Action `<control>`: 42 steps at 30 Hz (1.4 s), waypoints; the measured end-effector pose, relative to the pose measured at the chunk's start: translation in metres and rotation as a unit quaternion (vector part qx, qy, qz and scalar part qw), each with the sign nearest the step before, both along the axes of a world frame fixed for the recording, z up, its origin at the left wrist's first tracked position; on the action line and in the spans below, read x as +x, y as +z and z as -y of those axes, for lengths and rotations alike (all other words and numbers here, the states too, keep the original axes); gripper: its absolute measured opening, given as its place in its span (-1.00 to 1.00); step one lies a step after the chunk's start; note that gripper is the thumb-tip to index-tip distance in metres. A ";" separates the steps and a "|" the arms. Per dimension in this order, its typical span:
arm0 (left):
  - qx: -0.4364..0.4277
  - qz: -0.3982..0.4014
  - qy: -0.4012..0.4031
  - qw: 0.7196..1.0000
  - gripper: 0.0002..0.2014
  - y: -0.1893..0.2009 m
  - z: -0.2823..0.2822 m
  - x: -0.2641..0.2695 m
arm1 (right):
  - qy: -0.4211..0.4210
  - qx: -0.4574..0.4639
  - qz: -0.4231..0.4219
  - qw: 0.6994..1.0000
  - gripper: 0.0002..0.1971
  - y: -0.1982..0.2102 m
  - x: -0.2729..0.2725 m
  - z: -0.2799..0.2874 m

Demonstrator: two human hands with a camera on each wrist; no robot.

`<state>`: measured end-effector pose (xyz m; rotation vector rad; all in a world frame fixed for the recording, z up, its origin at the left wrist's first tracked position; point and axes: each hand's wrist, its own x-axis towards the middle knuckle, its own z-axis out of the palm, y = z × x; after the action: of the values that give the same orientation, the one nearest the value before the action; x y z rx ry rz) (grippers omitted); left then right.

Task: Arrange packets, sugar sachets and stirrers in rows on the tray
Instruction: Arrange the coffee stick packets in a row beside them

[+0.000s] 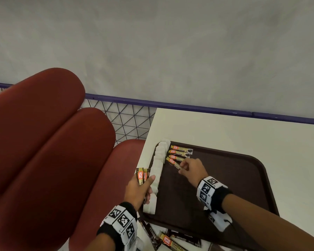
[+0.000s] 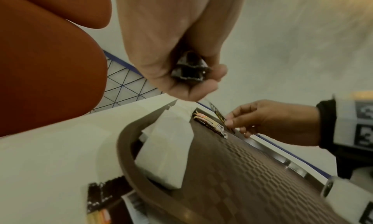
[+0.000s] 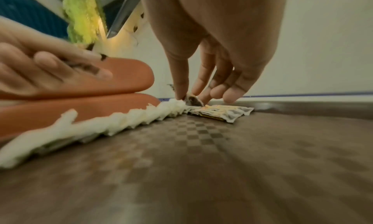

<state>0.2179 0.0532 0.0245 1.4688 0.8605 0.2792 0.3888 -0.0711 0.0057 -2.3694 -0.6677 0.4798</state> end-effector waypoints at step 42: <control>-0.006 0.005 0.011 1.000 -0.89 0.001 0.008 0.008 | 0.157 0.126 -0.150 0.968 -0.79 0.019 -0.075 -0.008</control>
<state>0.2259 0.0450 0.0252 1.4457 0.8699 0.2970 0.3139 -0.0627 0.0247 -1.9093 -0.9055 0.8194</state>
